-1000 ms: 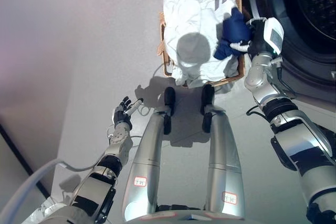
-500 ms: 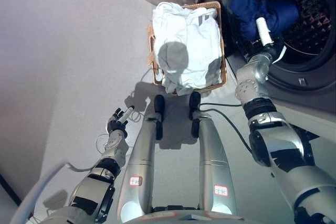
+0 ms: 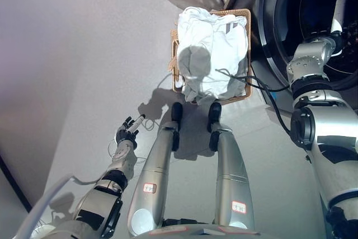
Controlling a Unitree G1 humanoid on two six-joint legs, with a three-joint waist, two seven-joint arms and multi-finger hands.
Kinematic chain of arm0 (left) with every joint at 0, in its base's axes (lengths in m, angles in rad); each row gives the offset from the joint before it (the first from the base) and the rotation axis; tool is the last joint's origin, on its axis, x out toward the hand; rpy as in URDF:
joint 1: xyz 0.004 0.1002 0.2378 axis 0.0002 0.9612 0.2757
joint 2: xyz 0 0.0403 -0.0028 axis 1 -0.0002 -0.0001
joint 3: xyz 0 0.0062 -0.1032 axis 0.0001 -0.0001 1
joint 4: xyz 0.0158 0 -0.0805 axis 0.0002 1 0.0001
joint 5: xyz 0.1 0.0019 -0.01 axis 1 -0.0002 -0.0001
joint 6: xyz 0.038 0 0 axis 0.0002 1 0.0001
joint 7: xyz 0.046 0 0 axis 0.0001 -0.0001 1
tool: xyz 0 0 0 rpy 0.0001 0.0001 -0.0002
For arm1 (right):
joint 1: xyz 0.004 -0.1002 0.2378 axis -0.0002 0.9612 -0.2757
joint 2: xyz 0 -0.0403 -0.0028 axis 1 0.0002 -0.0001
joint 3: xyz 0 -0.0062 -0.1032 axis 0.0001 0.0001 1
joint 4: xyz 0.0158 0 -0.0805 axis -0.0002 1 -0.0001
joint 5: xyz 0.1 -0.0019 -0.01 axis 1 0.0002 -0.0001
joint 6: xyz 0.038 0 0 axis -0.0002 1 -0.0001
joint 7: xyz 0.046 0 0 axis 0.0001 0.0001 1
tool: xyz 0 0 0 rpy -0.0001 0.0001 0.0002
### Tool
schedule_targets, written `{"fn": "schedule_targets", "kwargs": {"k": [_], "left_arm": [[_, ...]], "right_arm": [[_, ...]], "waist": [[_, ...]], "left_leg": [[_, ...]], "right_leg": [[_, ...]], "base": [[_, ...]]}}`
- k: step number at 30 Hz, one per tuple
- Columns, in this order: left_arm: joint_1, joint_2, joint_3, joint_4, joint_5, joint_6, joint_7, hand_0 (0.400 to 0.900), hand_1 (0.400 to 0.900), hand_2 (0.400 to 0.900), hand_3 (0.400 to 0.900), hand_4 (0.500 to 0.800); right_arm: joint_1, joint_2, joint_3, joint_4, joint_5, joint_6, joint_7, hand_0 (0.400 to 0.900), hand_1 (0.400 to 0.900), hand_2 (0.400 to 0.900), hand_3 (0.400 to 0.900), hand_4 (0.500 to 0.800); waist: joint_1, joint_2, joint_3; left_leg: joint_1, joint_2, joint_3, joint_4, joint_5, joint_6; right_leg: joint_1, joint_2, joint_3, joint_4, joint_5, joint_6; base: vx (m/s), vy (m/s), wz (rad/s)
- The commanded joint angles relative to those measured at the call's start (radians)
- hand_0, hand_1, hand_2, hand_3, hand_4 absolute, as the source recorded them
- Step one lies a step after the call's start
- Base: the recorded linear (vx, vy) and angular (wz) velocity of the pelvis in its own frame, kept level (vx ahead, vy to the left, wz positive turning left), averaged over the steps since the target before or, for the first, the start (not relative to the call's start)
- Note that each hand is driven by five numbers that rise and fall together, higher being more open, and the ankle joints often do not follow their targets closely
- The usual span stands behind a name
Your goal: Put the clothes in the basket into the washing machine.
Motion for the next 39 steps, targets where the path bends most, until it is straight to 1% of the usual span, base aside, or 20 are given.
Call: {"fn": "schedule_targets", "kwargs": {"k": [1,4,6,7,8,12,17,18,19,21,22,23,24,25,26,28,30,32,37,39], "left_arm": [[0.088,0.005,-0.026,0.072,0.002,-0.017,0.018,0.9,0.9,0.9,0.9,0.8],[0.087,-0.002,-0.022,0.079,0.007,-0.014,0.021,0.9,0.9,0.9,0.9,0.8],[0.09,-0.001,-0.019,0.082,0.008,-0.013,0.022,0.9,0.9,0.9,0.9,0.8],[0.09,-0.005,-0.012,0.087,0.01,-0.012,0.022,0.9,0.9,0.9,0.9,0.8],[0.093,-0.003,-0.012,0.087,0.011,-0.012,0.021,0.9,0.9,0.9,0.9,0.8],[0.108,-0.006,0.009,0.103,0.025,-0.006,0.013,0.9,0.9,0.9,0.9,0.8],[0.158,-0.013,0.043,0.129,0.071,0.011,-0.008,0.9,0.9,0.9,0.9,0.8],[0.181,-0.015,0.06,0.146,0.093,0.018,-0.018,0.9,0.9,0.9,0.9,0.8],[0.186,-0.015,0.06,0.145,0.093,0.017,-0.019,0.9,0.9,0.9,0.9,0.8],[0.222,-0.005,0.107,0.166,0.122,0.029,-0.037,0.9,0.9,0.9,0.9,0.8],[0.226,-0.004,0.108,0.166,0.122,0.029,-0.037,0.9,0.9,0.9,0.9,0.8],[0.242,0.002,0.118,0.175,0.145,0.034,-0.048,0.9,0.9,0.9,0.9,0.8],[0.251,0.01,0.127,0.184,0.174,0.043,-0.056,0.9,0.9,0.9,0.9,0.8],[0.259,0.026,0.126,0.204,0.253,0.057,-0.065,0.9,0.9,0.9,0.9,0.8],[0.26,0.026,0.126,0.204,0.254,0.057,-0.065,0.9,0.9,0.9,0.9,0.8],[0.267,0.045,0.108,0.223,0.364,0.069,-0.072,0.9,0.9,0.9,0.9,0.8],[0.278,0.051,0.123,0.238,0.391,0.08,-0.072,0.9,0.9,0.9,0.9,0.8],[0.298,0.049,0.157,0.259,0.409,0.087,-0.071,0.9,0.9,0.9,0.9,0.8],[0.323,0.035,0.189,0.278,0.407,0.1,-0.086,0.9,0.9,0.9,0.9,0.8],[0.341,0.022,0.183,0.292,0.431,0.106,-0.096,0.9,0.9,0.9,0.9,0.8]], "right_arm": [[0.036,-0.052,0.023,-0.042,-0.026,-0.072,0.026,0.9,0.9,0.9,0.9,0.8],[0.093,0.003,0.013,-0.051,-0.051,-0.07,0.023,0.9,0.9,0.9,0.9,0.8],[0.115,0.021,0.013,-0.061,-0.064,-0.071,0.017,0.9,0.9,0.9,0.9,0.8],[0.155,0.05,0.011,-0.069,-0.083,-0.067,0.014,0.9,0.9,0.9,0.9,0.8],[0.162,0.055,0.009,-0.076,-0.088,-0.067,0.009,0.9,0.9,0.9,0.9,0.8],[0.285,0.131,0.026,-0.143,-0.159,-0.046,0.025,0.9,0.9,0.9,0.9,0.8],[0.521,0.243,0.052,-0.208,-0.27,-0.005,0.063,0.9,0.9,0.9,0.9,0.8],[0.608,0.273,0.07,-0.198,-0.312,0.024,0.086,0.9,0.9,0.9,0.9,0.8],[0.615,0.276,0.071,-0.202,-0.314,0.025,0.085,0.9,0.9,0.9,0.9,0.8],[0.767,0.295,0.128,-0.195,-0.457,0.096,0.125,0.9,0.9,0.9,0.9,0.8],[0.771,0.296,0.129,-0.198,-0.458,0.096,0.123,0.9,0.9,0.9,0.9,0.8],[0.815,0.294,0.157,-0.174,-0.549,0.128,0.127,0.9,0.9,0.9,0.9,0.8],[0.852,0.287,0.173,-0.158,-0.622,0.16,0.131,0.9,0.9,0.9,0.9,0.8],[0.898,0.267,0.226,-0.109,-0.817,0.218,0.118,0.9,0.9,0.9,0.9,0.8],[0.899,0.267,0.226,-0.11,-0.818,0.218,0.117,0.9,0.9,0.9,0.9,0.8],[0.936,0.25,0.282,-0.049,-1.004,0.276,0.119,0.9,0.9,0.9,0.9,0.8],[0.976,0.254,0.279,-0.019,-1.062,0.303,0.124,0.9,0.9,0.9,0.9,0.8],[1.031,0.269,0.262,0.042,-1.113,0.333,0.143,0.9,0.9,0.9,0.9,0.8],[1.087,0.288,0.246,0.112,-1.149,0.367,0.169,0.9,0.9,0.9,0.9,0.8],[1.111,0.296,0.233,0.145,-1.16,0.376,0.18,0.9,0.9,0.9,0.9,0.8]], "waist": [[-0.03,0.067,-0.072],[-0.036,0.064,-0.073],[-0.037,0.061,-0.072],[-0.04,0.058,-0.072],[-0.042,0.058,-0.067],[-0.052,0.051,-0.067],[-0.064,0.033,-0.089],[-0.066,0.021,-0.115],[-0.068,0.022,-0.107],[-0.074,-0.003,-0.149],[-0.076,-0.002,-0.143],[-0.079,-0.011,-0.154],[-0.081,-0.019,-0.172],[-0.081,-0.029,-0.194],[-0.081,-0.028,-0.193],[-0.077,-0.041,-0.215],[-0.074,-0.049,-0.237],[-0.069,-0.055,-0.269],[-0.069,-0.057,-0.294],[-0.069,-0.055,-0.309]], "left_leg": [[0.067,-0.005,-0.03,-0.109,-0.047,-0.045],[0.092,-0.004,-0.031,-0.126,-0.043,-0.045],[0.111,-0.004,-0.032,-0.14,-0.039,-0.046],[0.135,-0.004,-0.031,-0.156,-0.036,-0.047],[0.148,-0.003,-0.033,-0.165,-0.033,-0.047],[0.248,-0.006,-0.036,-0.242,-0.009,-0.053],[0.43,-0.004,-0.041,-0.354,0.014,-0.053],[0.497,-0.004,-0.041,-0.398,0.018,-0.054],[0.518,-0.003,-0.043,-0.411,0.023,-0.054],[0.62,0.002,-0.045,-0.47,0.03,-0.055],[0.634,0.002,-0.047,-0.479,0.032,-0.055],[0.669,0.003,-0.047,-0.498,0.035,-0.056],[0.694,0.005,-0.05,-0.516,0.037,-0.056],[0.736,0.007,-0.052,-0.536,0.04,-0.055],[0.739,0.007,-0.052,-0.538,0.04,-0.055],[0.781,0.009,-0.054,-0.553,0.036,-0.054],[0.822,0.013,-0.047,-0.567,0.031,-0.05],[0.886,0.021,-0.042,-0.614,0.035,-0.047],[0.962,0.031,-0.042,-0.666,0.045,-0.05],[0.986,0.032,-0.039,-0.667,0.036,-0.046]], "right_leg": [[0.031,0.002,0.026,-0.003,-0.076,0.071],[0.058,0.003,0.02,-0.024,-0.068,0.072],[0.079,0.003,0.018,-0.038,-0.062,0.073],[0.106,0.004,0.013,-0.059,-0.056,0.075],[0.12,0.005,0.011,-0.068,-0.053,0.075],[0.226,0.007,-0.003,-0.159,-0.021,0.082],[0.423,0.016,-0.014,-0.294,0.016,0.089],[0.497,0.021,-0.02,-0.344,0.025,0.093],[0.519,0.022,-0.022,-0.358,0.03,0.093],[0.63,0.031,-0.025,-0.431,0.041,0.098],[0.645,0.031,-0.026,-0.441,0.044,0.098],[0.686,0.033,-0.031,-0.467,0.05,0.101],[0.714,0.035,-0.033,-0.488,0.052,0.102],[0.758,0.037,-0.037,-0.518,0.056,0.102],[0.761,0.037,-0.037,-0.52,0.056,0.101],[0.807,0.04,-0.036,-0.547,0.06,0.102],[0.851,0.041,-0.037,-0.574,0.061,0.102],[0.909,0.045,-0.038,-0.612,0.064,0.103],[0.967,0.053,-0.044,-0.622,0.051,0.1],[0.999,0.054,-0.047,-0.631,0.047,0.099]], "base": [[0.0,0.0,0.0],[0.0,0.0,0.0],[0.0,0.0,0.0],[0.0,0.0,0.0],[0.0,0.0,0.0],[0.03,0.024,-0.03],[0.08,0.04,-0.05],[0.1,0.039,-0.03],[0.09,0.037,0.0],[0.08,0.02,-0.03],[0.05,0.01,-0.01],[0.03,-0.008,0.01],[0.0,0.0,0.0],[0.0,0.0,0.0],[0.0,0.0,0.0],[0.0,-0.03,-0.05],[0.02,-0.026,-0.04],[0.03,-0.029,-0.03],[0.03,-0.023,0.03],[0.07,-0.015,-0.02]]}}
